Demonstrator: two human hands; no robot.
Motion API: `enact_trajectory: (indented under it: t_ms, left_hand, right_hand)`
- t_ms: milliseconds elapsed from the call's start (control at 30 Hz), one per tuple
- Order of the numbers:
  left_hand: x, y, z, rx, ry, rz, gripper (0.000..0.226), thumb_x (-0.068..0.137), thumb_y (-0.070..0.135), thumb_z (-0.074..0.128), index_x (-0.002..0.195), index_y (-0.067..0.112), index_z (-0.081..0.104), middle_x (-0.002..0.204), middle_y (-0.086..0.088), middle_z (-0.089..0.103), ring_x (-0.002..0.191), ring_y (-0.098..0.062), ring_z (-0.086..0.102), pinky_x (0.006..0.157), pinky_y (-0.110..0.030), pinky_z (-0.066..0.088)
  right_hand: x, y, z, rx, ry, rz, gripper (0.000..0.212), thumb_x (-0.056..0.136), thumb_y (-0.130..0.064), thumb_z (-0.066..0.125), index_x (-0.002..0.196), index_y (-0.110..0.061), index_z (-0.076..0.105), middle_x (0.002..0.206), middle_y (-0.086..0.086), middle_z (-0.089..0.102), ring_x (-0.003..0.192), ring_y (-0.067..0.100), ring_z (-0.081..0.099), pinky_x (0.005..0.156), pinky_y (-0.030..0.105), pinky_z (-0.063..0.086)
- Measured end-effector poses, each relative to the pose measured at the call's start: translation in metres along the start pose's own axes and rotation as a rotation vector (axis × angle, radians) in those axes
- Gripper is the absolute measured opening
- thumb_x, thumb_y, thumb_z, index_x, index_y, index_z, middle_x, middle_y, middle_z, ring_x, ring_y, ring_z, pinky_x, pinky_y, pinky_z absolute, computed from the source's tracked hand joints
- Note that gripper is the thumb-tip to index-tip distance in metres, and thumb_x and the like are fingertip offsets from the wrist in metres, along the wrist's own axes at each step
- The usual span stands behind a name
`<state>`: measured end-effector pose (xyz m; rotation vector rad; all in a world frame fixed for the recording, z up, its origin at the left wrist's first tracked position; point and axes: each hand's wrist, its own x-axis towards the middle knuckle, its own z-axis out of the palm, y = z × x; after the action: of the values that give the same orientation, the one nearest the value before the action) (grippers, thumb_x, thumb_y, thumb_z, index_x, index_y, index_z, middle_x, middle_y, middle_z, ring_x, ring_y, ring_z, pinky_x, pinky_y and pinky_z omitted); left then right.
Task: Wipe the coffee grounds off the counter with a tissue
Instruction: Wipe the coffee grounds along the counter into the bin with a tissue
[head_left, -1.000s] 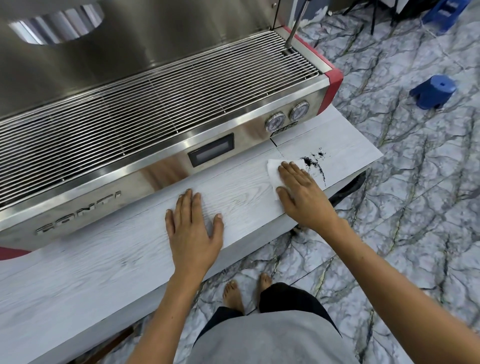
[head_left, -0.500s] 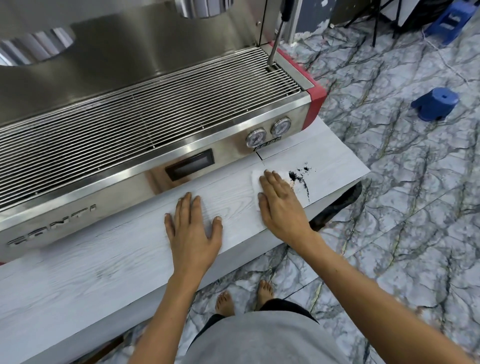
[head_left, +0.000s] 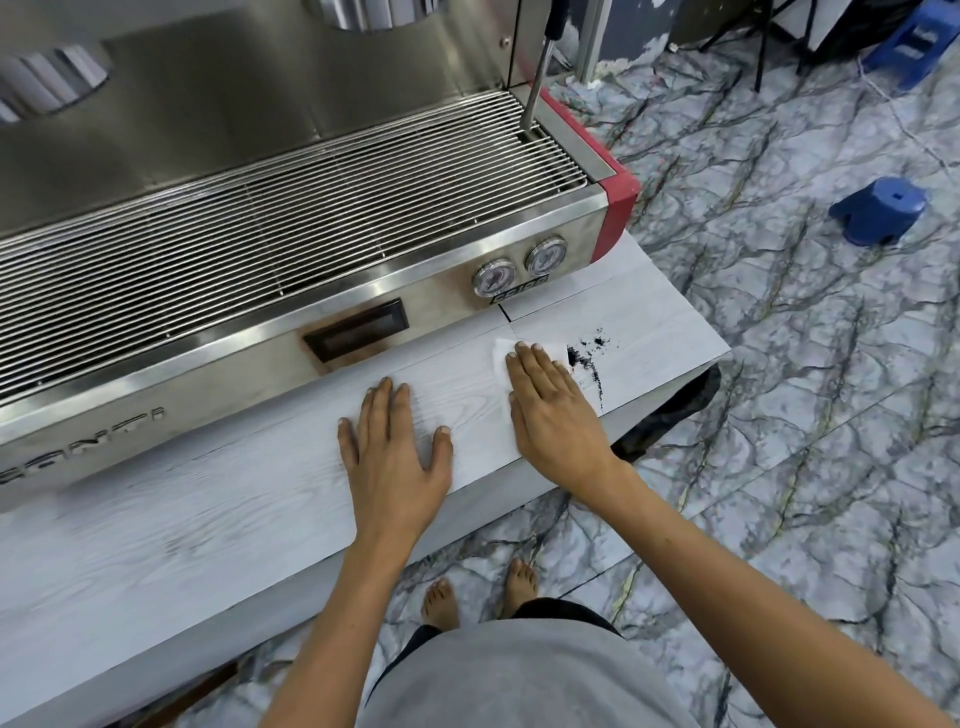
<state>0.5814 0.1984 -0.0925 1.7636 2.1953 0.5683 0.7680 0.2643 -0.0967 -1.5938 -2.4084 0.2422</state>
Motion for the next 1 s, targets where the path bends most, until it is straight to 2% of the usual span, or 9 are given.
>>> enact_trajectory:
  t_ms: [133, 467, 667, 1000]
  left_hand:
    - [-0.002, 0.001, 0.001, 0.011, 0.005, 0.004, 0.076, 0.092, 0.056, 0.028, 0.154, 0.013, 0.03, 0.165, -0.004, 0.02, 0.153, -0.019, 0.01, 0.124, -0.046, -0.002]
    - [-0.003, 0.003, 0.004, 0.041, 0.029, 0.0, 0.071, 0.095, 0.054, 0.033, 0.152, 0.012, 0.034, 0.163, -0.005, 0.024, 0.152, -0.02, 0.015, 0.124, -0.05, 0.004]
    - [-0.003, 0.003, 0.005, 0.06, 0.035, -0.011, 0.07, 0.096, 0.054, 0.033, 0.152, 0.013, 0.034, 0.163, -0.004, 0.024, 0.152, -0.019, 0.015, 0.124, -0.05, 0.006]
    - [-0.003, 0.007, 0.005, 0.07, 0.059, -0.027, 0.069, 0.095, 0.054, 0.036, 0.152, 0.014, 0.036, 0.162, -0.003, 0.027, 0.151, -0.018, 0.019, 0.124, -0.047, 0.006]
  right_hand:
    - [-0.002, 0.014, -0.004, -0.01, 0.015, 0.038, 0.052, 0.1, -0.025, 0.024, 0.143, 0.002, 0.039, 0.15, 0.018, 0.036, 0.142, 0.03, 0.03, 0.115, 0.048, 0.029]
    - [-0.003, 0.019, -0.005, 0.01, 0.038, 0.005, 0.05, 0.1, -0.024, 0.026, 0.141, 0.002, 0.042, 0.148, 0.019, 0.04, 0.141, 0.03, 0.033, 0.115, 0.047, 0.029]
    - [-0.006, 0.037, -0.008, -0.009, 0.057, 0.034, 0.051, 0.101, -0.024, 0.025, 0.141, 0.002, 0.041, 0.149, 0.019, 0.038, 0.141, 0.03, 0.032, 0.116, 0.046, 0.027]
    - [-0.012, 0.048, -0.01, -0.004, 0.067, -0.03, 0.047, 0.102, -0.023, 0.03, 0.141, 0.0, 0.042, 0.15, 0.017, 0.038, 0.142, 0.027, 0.03, 0.116, 0.045, 0.027]
